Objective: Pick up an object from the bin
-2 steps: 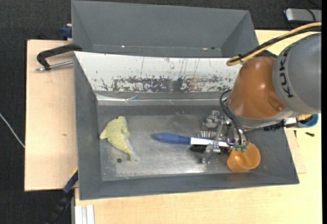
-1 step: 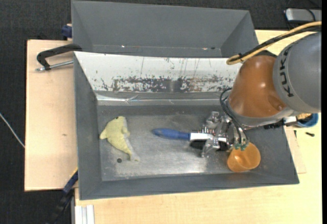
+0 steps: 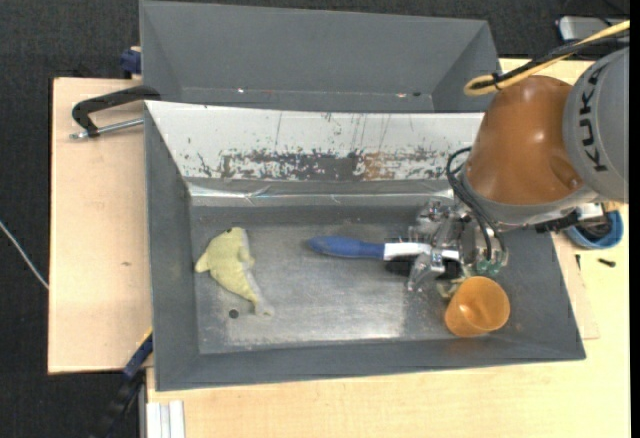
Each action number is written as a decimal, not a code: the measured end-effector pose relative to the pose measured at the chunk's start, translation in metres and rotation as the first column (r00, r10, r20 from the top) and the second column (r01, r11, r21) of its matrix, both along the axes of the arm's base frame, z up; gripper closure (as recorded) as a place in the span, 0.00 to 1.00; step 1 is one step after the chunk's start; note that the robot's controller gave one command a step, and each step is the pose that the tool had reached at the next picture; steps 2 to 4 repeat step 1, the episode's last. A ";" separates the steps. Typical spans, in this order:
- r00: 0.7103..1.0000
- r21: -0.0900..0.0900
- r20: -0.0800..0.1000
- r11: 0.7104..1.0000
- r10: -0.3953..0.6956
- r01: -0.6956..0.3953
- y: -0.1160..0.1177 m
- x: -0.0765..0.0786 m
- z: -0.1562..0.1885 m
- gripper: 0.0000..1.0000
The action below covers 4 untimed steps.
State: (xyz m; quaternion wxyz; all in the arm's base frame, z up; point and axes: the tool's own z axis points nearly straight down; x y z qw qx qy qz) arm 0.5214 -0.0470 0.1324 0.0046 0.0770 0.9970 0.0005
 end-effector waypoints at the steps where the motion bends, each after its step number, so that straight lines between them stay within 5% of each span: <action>1: 1.000 0.000 -0.001 1.000 0.001 -0.001 0.001 0.002 0.041 1.00; 4: 1.000 0.000 -0.001 1.000 0.001 -0.001 0.001 0.002 0.041 1.00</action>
Offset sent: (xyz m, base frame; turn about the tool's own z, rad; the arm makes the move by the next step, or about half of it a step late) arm 0.0003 0.0001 0.0385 0.0000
